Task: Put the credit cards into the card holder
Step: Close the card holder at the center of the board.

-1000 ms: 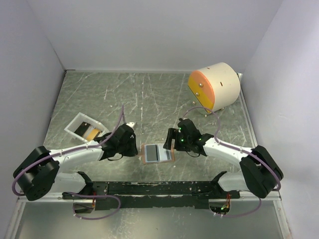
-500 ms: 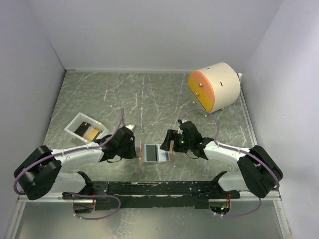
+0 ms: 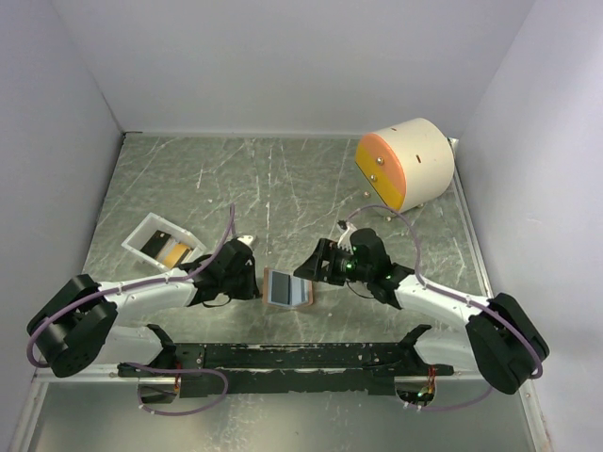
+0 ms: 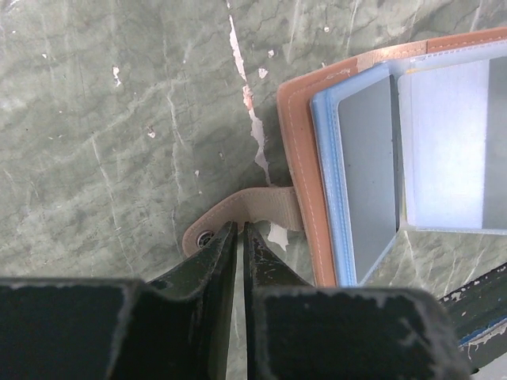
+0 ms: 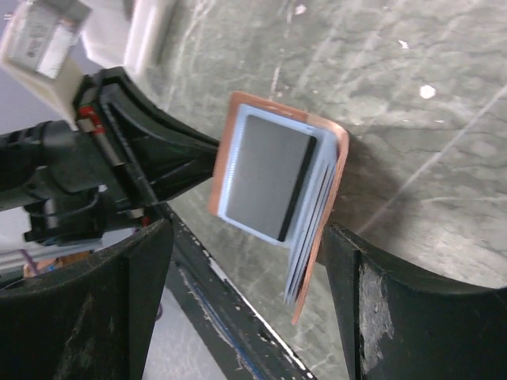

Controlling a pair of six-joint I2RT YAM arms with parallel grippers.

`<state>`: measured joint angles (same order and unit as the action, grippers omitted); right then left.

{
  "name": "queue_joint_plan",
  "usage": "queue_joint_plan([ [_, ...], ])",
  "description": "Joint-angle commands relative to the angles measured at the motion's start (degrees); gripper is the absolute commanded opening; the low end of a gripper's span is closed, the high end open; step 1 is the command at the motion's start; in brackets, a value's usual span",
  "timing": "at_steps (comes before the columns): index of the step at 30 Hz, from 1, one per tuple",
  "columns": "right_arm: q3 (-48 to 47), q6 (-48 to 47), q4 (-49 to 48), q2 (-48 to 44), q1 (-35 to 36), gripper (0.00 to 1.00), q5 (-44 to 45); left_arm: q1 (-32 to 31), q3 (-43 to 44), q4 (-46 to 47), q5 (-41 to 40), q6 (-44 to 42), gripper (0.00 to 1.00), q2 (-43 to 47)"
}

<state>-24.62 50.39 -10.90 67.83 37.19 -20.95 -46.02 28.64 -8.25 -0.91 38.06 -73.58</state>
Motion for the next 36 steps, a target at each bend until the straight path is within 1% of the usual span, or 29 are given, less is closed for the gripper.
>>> queue_joint_plan([
  [1, 1.93, 3.5, -5.32, -1.11, -0.27, 0.76, -4.13, -0.47, -0.91, 2.87, 1.4, 0.9, 0.19, -0.51],
  [6, 3.93, 8.44, -13.88, 0.13, -0.15, 0.74, -7.72, -0.46, -0.85, 4.93, 3.48, 1.31, 0.19, -1.4],
  [10, 2.71, 9.15, -15.31, 1.73, 0.63, 0.72, -8.1, -0.54, -0.67, 7.01, 6.09, 1.81, 0.19, -1.99],
  [15, 0.63, 9.46, -16.69, 4.02, 2.0, 0.7, -8.2, -0.63, -0.16, 8.06, 7.12, 2.22, 0.19, -2.36],
  [20, -1.88, 6.31, -12.81, 6.21, 2.91, 0.68, -6.58, -0.64, -0.74, 9.91, 8.42, 3.39, 0.19, -1.86],
  [26, -3.21, 5.11, -10.52, 7.99, 3.66, 0.63, -5.11, -0.65, -0.84, 8.1, 6.7, 3.59, 0.19, -0.33],
  [29, -4.87, 3.96, -8.39, 9.31, 4.82, 0.57, -4.12, -0.65, -0.53, 6.71, 5.85, 3.68, 0.2, 0.63],
  [30, -5.63, 3.19, -6.93, 9.6, 5.27, 0.54, -3.2, -0.57, -0.26, 5.69, 5.2, 3.61, 0.19, 1.11],
  [33, -7.8, 0.76, -1.95, 10.59, 7.11, 0.47, 0.65, -0.64, 0.63, 2.74, 3.18, 3.58, 0.21, 3.07],
  [36, -8.33, 0.24, -0.34, 12.17, 7.99, 0.42, 2.22, -0.65, 1.14, 0.71, 1.59, 4.34, 0.22, 5.8],
])
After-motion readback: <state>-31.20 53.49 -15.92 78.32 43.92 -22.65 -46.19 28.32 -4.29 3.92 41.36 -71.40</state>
